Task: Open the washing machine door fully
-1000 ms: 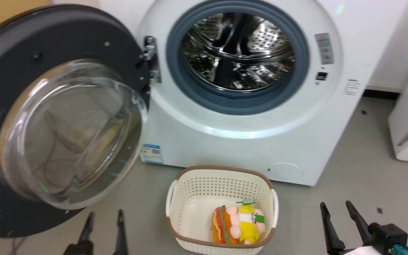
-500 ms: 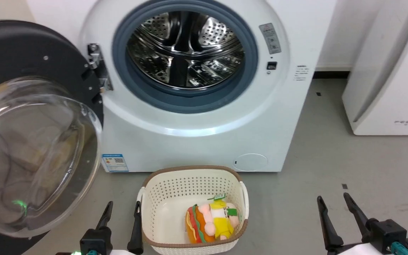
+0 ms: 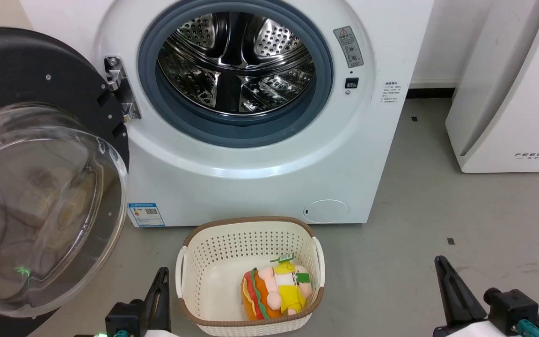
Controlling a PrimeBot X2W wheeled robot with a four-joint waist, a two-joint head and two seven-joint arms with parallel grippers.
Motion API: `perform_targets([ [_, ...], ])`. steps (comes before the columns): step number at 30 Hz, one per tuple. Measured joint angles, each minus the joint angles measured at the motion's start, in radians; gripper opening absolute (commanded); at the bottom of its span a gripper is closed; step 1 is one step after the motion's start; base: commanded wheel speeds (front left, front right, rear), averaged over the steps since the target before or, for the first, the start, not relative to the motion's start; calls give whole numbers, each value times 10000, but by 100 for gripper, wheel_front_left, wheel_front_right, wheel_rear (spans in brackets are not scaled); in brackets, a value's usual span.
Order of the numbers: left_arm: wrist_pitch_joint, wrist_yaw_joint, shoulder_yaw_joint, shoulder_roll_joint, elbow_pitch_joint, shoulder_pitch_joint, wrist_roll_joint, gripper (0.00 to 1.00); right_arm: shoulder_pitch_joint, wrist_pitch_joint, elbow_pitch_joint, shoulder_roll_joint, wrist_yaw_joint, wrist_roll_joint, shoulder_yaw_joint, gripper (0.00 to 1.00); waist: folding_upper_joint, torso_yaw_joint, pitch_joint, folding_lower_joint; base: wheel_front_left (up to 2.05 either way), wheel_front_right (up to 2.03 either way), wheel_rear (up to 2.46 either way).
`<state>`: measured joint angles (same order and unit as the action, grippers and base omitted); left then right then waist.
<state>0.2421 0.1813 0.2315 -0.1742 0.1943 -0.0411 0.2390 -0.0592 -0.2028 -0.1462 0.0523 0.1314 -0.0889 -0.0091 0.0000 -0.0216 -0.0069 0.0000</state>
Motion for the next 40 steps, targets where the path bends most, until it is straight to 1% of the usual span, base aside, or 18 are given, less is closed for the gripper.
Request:
perform_targets([
  [40,-832,-612,-788,380,-633,7,-750,0,83,704,458,0,0,222,23,0,0,76,23,0,0,0,0],
])
